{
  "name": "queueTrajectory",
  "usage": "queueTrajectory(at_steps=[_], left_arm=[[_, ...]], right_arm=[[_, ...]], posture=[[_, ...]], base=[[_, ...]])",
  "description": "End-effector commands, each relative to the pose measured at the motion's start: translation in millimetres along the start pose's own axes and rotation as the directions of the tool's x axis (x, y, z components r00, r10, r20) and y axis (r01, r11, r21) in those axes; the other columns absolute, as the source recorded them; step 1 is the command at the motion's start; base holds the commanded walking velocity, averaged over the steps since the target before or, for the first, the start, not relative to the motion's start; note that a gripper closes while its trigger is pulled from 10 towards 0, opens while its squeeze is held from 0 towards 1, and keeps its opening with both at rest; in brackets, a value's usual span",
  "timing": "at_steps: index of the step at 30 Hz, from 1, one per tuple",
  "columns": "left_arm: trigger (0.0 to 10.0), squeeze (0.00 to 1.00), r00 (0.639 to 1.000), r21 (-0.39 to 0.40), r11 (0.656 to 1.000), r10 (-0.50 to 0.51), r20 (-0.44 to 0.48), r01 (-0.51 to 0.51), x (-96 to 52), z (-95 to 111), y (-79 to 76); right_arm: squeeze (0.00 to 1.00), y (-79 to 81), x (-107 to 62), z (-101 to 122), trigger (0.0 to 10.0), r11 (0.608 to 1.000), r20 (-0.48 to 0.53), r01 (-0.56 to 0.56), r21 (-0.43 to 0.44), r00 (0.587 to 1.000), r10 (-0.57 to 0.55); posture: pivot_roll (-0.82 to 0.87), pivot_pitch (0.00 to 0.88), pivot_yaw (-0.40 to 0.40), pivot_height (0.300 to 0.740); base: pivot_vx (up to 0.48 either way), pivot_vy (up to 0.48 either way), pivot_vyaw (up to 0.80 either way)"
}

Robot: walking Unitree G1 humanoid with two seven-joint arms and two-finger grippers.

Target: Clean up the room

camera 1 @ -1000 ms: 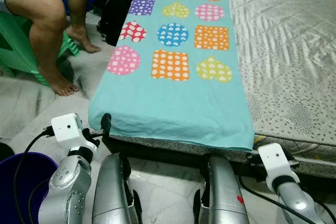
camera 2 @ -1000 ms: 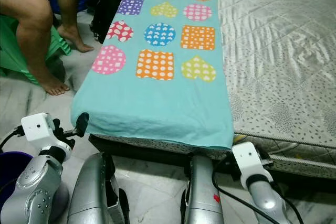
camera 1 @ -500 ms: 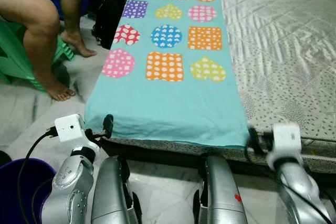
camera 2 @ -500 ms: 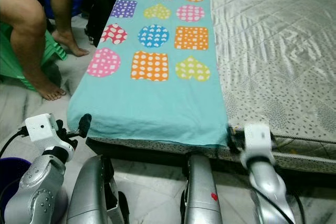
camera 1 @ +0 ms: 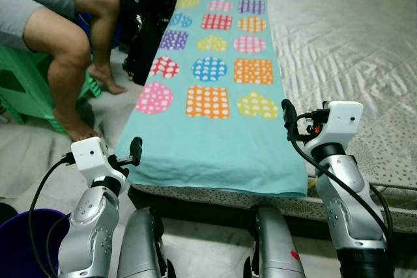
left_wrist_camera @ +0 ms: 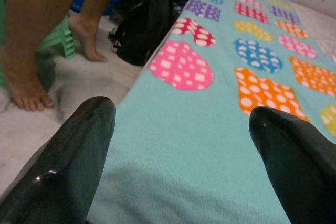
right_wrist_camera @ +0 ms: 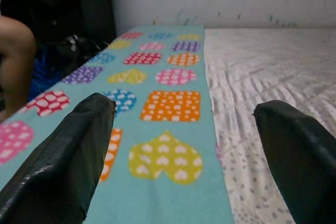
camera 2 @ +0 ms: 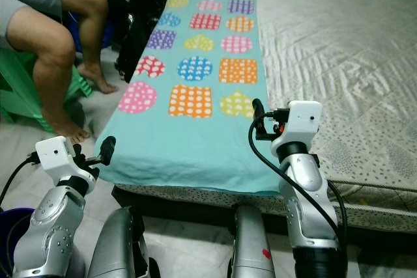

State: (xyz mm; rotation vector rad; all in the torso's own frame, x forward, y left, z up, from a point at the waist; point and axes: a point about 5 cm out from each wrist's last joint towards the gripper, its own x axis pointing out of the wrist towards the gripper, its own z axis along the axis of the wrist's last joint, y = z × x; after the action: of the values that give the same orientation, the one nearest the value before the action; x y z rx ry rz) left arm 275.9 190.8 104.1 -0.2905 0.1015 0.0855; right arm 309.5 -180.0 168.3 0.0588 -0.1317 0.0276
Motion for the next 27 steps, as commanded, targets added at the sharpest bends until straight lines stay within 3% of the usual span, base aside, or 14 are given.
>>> queueTrajectory(at_steps=[1, 14, 21, 27], left_arm=[[10.0, 0.00, 1.000, 0.010, 1.000, 0.008, 0.003, -0.008, 1.2, 0, 3.6], [10.0, 0.00, 1.000, 0.008, 1.000, -0.001, 0.015, 0.001, 6.8, -1, 1.7], [10.0, 0.00, 1.000, 0.009, 1.000, 0.002, 0.016, -0.002, 8.5, -4, 3.2], [10.0, 0.00, 1.000, 0.038, 0.999, 0.003, -0.016, -0.002, 13.2, -9, 4.7]], right_arm=[[0.00, -1.6, 3.3, 2, 10.0, 1.000, 0.002, -0.002, 0.018, 1.000, 0.002], [0.00, 1.1, 8.9, 6, 10.0, 0.999, 0.021, -0.038, 0.022, 0.999, 0.038], [0.00, 0.2, 10.8, 2, 10.0, 1.000, 0.015, -0.027, 0.016, 1.000, 0.027], [0.00, -1.2, 11.0, -5, 10.0, 1.000, 0.000, 0.002, 0.004, 1.000, -0.002]], posture=[[-0.07, 0.015, 0.030, 0.578], [-0.08, 0.000, 0.030, 0.663], [-0.07, 0.000, 0.027, 0.737], [-0.07, 0.000, 0.027, 0.740]], base=[[0.000, 0.000, 0.00], [0.000, 0.000, 0.00], [0.000, 0.000, 0.00], [0.000, 0.000, 0.00]])
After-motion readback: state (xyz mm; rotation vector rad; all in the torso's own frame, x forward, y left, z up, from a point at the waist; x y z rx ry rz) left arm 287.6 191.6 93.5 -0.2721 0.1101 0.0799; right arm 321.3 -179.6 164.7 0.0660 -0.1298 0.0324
